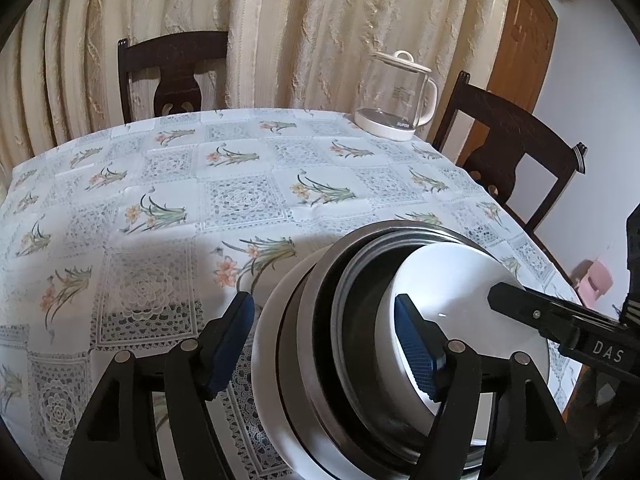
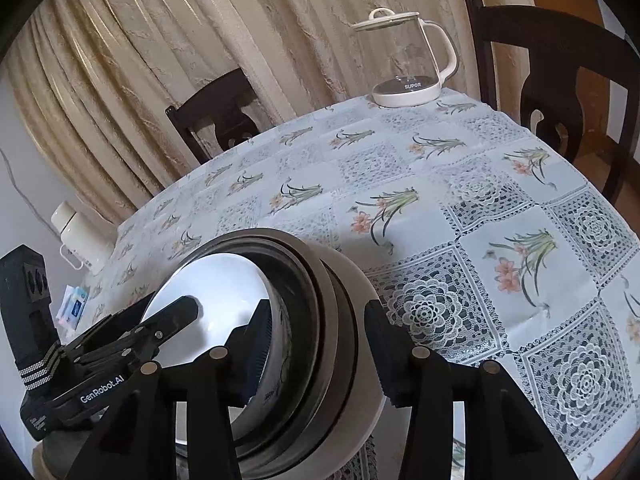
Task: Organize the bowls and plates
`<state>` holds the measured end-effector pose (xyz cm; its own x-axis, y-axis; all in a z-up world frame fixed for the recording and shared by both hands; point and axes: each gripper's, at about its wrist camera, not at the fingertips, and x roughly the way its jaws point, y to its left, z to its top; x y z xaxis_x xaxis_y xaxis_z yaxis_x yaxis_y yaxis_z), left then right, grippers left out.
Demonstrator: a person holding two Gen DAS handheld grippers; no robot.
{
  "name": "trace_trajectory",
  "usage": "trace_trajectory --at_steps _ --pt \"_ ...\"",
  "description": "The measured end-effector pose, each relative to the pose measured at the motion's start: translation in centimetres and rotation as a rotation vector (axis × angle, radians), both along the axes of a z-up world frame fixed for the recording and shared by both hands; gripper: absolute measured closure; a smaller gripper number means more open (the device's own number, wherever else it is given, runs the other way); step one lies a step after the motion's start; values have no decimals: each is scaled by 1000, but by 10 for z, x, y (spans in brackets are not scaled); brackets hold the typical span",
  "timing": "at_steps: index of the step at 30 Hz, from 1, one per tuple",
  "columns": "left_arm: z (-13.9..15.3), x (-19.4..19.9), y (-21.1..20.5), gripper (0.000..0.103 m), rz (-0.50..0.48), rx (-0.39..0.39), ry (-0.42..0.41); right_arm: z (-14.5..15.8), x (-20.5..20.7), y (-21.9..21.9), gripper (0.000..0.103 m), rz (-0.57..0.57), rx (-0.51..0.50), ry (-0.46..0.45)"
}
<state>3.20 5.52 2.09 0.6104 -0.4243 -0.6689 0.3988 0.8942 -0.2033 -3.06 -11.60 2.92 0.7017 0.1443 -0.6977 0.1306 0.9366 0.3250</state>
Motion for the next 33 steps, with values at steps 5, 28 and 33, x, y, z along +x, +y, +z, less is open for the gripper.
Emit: trace_trajectory --at_steps 5,28,33 --pt "0 0 0 29 2 1 3 1 -1 2 54 2 0 -2" --pt "28 -38 5 16 41 88 -150 25 -50 12 40 -3 -35 -127" --pt "32 -48 6 15 41 93 -171 27 -60 16 36 -2 -63 -140"
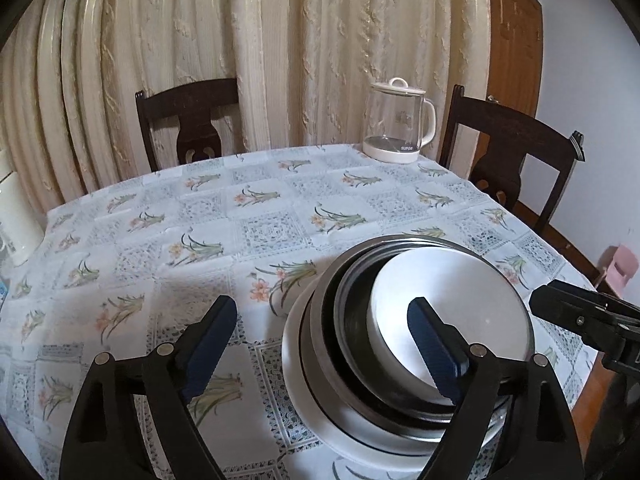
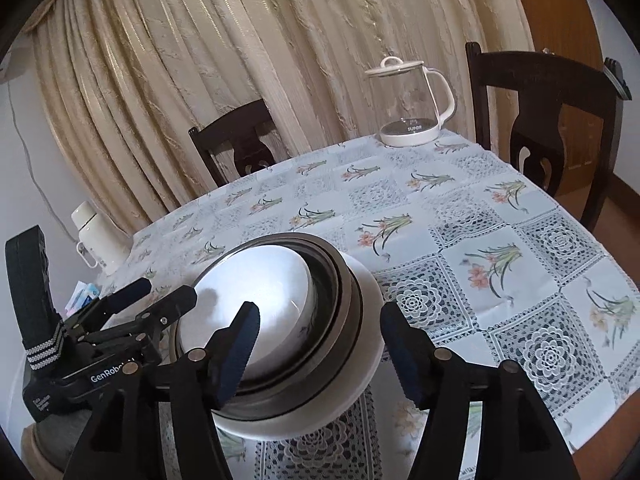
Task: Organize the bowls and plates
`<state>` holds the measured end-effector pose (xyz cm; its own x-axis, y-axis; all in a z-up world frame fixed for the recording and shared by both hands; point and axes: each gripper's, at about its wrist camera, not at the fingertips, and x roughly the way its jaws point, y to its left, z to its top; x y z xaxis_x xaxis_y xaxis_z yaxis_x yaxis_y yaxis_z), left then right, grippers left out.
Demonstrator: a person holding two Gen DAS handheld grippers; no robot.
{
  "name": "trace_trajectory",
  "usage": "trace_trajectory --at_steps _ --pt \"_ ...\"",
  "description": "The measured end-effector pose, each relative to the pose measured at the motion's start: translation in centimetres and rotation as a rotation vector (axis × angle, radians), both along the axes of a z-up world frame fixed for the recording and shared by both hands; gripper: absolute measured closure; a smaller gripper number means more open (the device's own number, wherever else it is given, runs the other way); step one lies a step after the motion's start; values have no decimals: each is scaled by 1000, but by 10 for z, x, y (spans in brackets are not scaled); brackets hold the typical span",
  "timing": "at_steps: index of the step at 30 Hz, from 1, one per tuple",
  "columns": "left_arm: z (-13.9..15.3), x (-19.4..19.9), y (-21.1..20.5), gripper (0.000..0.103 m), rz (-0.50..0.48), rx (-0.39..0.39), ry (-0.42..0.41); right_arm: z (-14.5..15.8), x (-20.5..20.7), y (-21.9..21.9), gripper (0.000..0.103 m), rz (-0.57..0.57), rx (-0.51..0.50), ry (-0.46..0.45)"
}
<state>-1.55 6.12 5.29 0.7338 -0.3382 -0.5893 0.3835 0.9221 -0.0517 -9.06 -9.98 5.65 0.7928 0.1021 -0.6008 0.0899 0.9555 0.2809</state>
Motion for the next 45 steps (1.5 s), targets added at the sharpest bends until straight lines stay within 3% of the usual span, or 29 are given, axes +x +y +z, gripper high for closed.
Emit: trace_trajectory --at_steps 7,12,15,20,28,45 --pt "3 -14 2 13 6 18 -27 -1 -12 4 29 5 -17 -12" --pt "2 -26 6 6 10 39 -35 -5 -19 13 8 18 -71 -26" --pt "-1 -35 6 4 20 77 -46 -7 -24 21 1 16 -136 -31" --pt "-11 -50 6 2 43 169 -84 -10 -29 33 1 23 -217 -39" --pt "-14 -66 22 0 65 170 -117 -9 -40 51 0 55 -313 -88" --pt "-38 -78 38 0 60 194 -58 -30 -42 65 0 124 -280 21"
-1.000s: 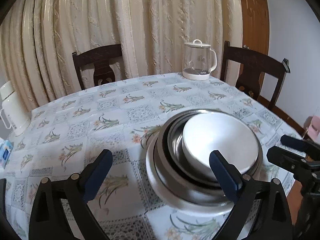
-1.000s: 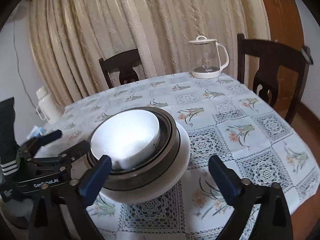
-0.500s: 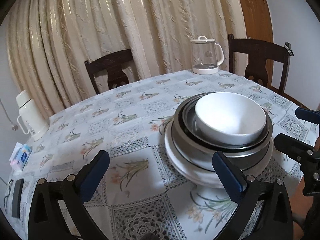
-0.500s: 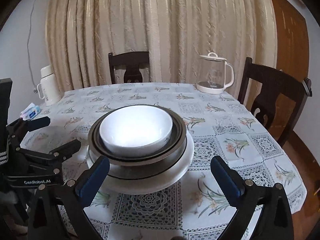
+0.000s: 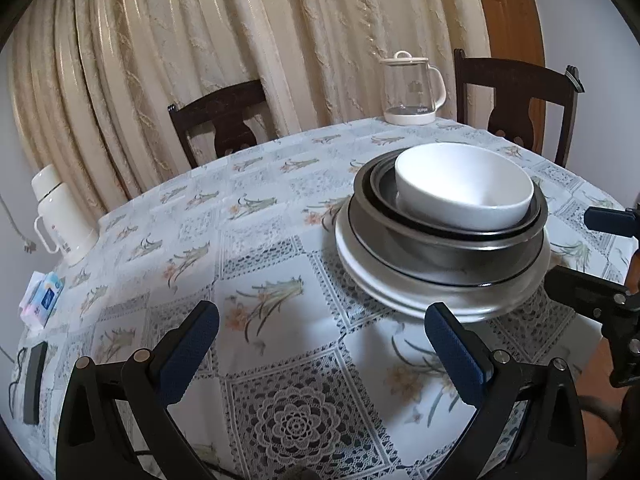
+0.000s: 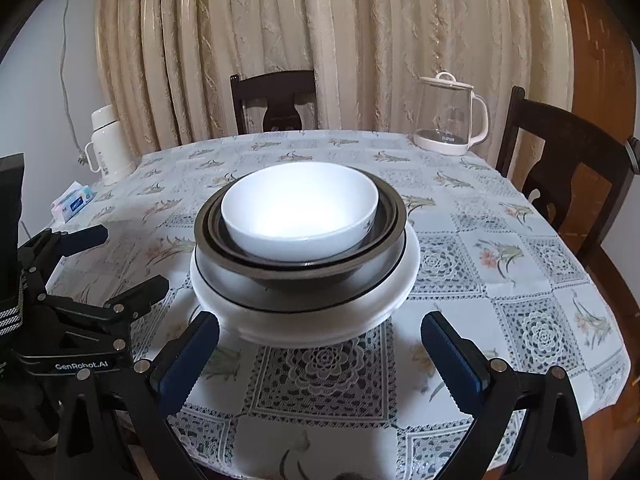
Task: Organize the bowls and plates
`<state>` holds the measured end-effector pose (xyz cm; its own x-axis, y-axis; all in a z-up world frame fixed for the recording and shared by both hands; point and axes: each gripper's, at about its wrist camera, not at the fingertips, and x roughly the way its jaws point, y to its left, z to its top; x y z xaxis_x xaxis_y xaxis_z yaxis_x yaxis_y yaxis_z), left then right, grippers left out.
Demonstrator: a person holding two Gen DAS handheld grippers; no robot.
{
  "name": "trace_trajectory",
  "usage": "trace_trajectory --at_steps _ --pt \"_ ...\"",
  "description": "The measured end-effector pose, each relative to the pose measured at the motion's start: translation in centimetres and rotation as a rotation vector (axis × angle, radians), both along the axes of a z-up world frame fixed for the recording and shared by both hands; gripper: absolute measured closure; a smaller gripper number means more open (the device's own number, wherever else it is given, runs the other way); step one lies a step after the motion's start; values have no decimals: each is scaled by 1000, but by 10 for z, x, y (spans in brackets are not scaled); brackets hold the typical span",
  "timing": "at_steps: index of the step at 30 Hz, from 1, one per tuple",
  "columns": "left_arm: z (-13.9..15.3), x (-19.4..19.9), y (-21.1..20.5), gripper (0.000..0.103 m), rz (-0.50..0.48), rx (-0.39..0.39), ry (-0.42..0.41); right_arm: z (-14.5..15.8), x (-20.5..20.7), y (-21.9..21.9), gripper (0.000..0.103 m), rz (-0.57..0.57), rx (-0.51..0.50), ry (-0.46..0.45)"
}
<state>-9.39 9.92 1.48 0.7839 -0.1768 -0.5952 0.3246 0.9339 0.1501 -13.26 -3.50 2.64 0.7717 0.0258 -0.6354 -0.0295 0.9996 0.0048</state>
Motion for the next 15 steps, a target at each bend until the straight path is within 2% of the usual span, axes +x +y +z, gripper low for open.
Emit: trace_trajectory --at_steps 15 --pt "-5 -3 -5 0 -16 7 12 -4 -1 2 0 -17 -12 8"
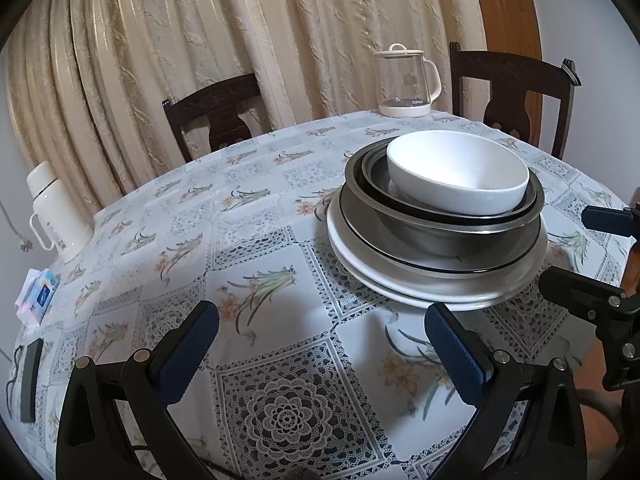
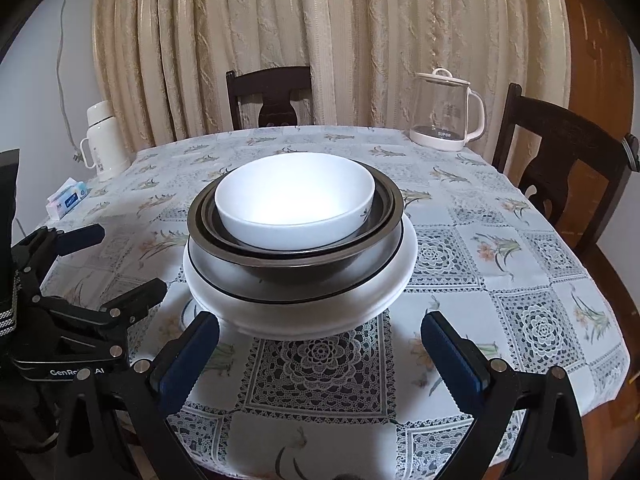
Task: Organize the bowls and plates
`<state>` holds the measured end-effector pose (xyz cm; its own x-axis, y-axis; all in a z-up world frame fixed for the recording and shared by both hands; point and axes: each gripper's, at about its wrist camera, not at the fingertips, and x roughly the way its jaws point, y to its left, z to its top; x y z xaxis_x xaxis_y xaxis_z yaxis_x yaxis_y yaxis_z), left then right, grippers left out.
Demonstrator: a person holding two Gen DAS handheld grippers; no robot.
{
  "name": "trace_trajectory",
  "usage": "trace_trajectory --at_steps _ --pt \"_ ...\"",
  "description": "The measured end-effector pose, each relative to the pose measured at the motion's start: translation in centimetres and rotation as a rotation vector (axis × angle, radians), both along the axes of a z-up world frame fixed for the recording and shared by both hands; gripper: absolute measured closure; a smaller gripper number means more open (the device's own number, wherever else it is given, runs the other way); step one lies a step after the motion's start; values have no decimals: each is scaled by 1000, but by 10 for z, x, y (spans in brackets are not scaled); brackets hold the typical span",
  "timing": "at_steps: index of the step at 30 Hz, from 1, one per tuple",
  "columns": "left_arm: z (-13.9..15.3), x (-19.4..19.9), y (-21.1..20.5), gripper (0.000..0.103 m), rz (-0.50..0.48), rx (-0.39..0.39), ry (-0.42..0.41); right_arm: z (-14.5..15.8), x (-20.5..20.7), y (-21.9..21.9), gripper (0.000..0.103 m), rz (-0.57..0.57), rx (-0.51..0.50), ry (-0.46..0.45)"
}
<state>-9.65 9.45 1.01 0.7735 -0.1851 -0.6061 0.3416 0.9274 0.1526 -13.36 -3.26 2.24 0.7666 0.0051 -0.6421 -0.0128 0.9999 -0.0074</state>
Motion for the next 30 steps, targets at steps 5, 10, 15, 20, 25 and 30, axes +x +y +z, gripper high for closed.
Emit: trace_trajectory --at_steps 5,10,15,20,25,30 --pt "-3 0 -1 0 0 5 6 -1 0 1 0 6 -5 2" --pt "-6 2 -1 0 -1 7 15 -2 1 2 0 12 -4 7" --pt "-7 3 -1 0 -1 8 22 -3 4 1 0 13 2 12" --pt "-10 5 -1 0 -2 10 33 -5 4 1 0 16 6 15" --pt "-10 6 -2 0 -1 11 35 -7 6 -2 0 17 22 22" --pt "-10 7 -2 0 -1 12 35 -9 9 -9 0 13 50 28"
